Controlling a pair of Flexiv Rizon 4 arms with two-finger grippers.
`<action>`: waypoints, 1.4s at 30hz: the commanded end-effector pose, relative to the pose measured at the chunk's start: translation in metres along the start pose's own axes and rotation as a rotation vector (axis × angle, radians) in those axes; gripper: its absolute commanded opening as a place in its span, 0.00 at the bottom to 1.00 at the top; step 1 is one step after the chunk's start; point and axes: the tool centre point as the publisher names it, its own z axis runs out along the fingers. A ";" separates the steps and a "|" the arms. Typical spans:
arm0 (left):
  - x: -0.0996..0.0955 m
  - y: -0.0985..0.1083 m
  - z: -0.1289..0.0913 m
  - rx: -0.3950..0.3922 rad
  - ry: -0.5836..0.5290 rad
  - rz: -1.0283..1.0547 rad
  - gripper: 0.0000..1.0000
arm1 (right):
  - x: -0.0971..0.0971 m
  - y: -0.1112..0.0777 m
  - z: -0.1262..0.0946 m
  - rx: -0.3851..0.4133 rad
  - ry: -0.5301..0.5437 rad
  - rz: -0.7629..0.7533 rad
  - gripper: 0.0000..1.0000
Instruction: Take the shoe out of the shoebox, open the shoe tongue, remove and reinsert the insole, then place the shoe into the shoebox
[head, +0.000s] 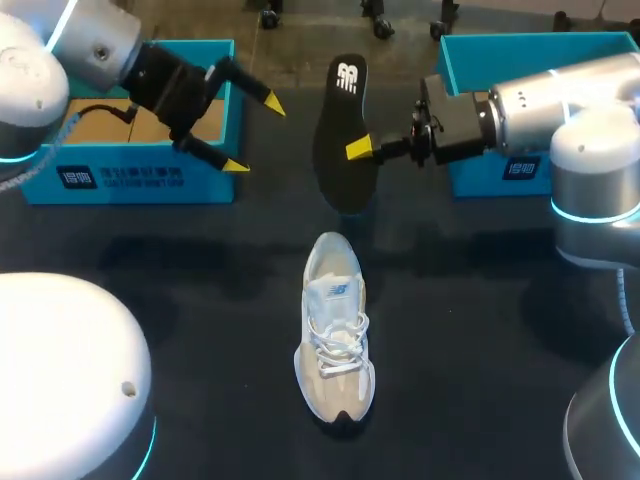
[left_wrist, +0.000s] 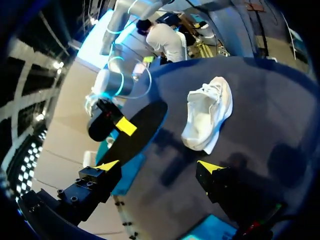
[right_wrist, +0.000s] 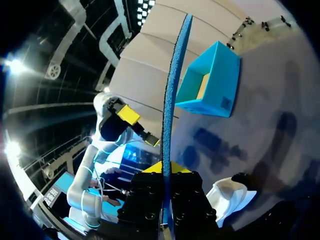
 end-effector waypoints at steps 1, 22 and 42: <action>-0.004 -0.008 -0.002 -0.048 0.068 -0.003 1.00 | 0.000 0.000 0.001 0.000 -0.004 0.000 0.00; 0.027 -0.004 0.010 -0.370 0.166 -0.309 1.00 | -0.034 -0.026 0.018 0.005 0.035 -0.161 0.00; 0.074 -0.008 0.039 -0.352 0.256 -0.700 1.00 | -0.052 -0.038 0.032 -0.012 0.020 -0.198 0.00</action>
